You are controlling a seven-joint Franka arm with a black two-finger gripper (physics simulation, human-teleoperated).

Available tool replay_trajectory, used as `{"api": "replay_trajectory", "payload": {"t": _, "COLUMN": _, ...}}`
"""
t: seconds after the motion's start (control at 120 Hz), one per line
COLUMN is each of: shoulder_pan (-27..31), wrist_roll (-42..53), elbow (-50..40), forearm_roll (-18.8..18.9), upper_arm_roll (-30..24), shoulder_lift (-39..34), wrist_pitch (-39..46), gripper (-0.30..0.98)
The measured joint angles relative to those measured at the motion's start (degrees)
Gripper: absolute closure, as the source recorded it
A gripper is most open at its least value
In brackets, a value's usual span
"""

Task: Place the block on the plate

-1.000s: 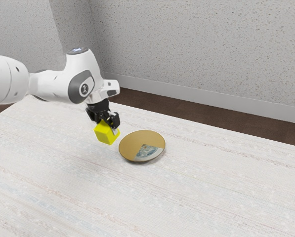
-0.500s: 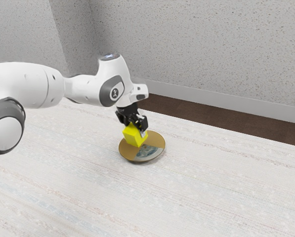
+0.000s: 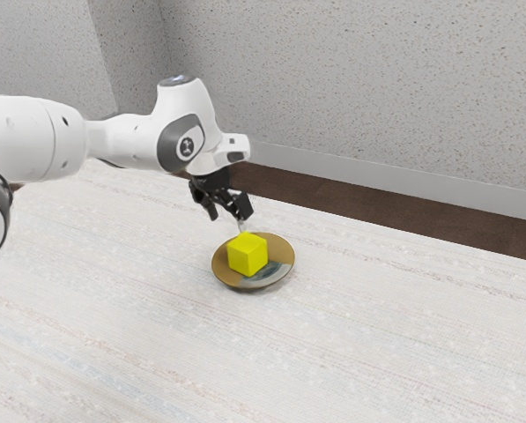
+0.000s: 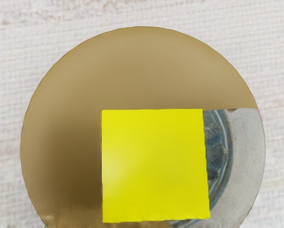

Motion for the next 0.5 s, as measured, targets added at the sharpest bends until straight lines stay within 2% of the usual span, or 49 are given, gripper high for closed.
{"api": "replay_trajectory", "payload": {"t": 0.267, "shoulder_pan": 3.47, "wrist_roll": 0.44, "elbow": -2.93, "forearm_roll": 5.23, "upper_arm_roll": 0.44, "shoulder_lift": -14.46, "wrist_pitch": -13.02, "gripper": 0.01}}
{"api": "replay_trajectory", "payload": {"t": 0.5, "shoulder_pan": 4.79, "wrist_roll": 0.71, "elbow": -1.52, "forearm_roll": 7.09, "upper_arm_roll": 0.4, "shoulder_lift": -20.72, "wrist_pitch": -20.02, "gripper": 0.0}}
